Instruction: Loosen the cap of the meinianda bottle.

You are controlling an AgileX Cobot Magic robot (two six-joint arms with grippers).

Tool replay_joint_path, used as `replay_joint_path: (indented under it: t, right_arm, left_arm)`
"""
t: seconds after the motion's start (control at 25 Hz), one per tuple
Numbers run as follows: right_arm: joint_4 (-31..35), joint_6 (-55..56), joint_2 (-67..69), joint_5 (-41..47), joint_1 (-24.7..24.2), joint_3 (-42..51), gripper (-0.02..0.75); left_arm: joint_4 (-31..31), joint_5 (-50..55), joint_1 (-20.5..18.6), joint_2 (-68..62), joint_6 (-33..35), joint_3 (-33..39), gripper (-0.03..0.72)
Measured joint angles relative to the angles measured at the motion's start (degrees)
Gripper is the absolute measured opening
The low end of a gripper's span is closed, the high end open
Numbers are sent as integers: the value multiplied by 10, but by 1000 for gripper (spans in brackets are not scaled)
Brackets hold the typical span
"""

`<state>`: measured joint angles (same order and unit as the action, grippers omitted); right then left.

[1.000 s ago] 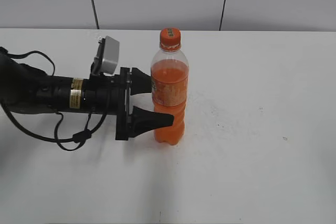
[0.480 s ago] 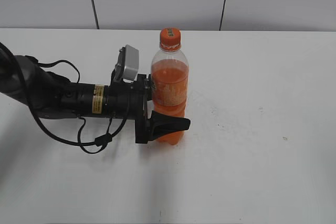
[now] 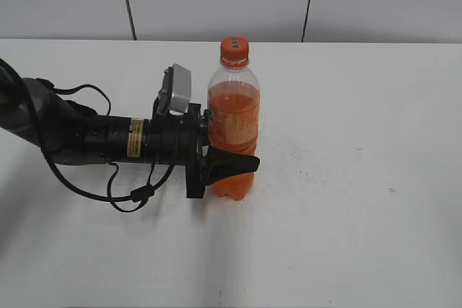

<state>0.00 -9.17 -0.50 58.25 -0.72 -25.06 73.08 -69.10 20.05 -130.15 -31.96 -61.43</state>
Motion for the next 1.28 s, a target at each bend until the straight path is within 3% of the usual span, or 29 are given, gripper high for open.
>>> replay_joint_path:
  t: [0.12,1.28]
  right_arm:
    - [4,0,0,0,0,0,410]
    - [25,10,0,-4,0,-11,397]
  left_arm:
    - [-1,3,0,0,2,0,386]
    - [7,1,0,0,43,0,386]
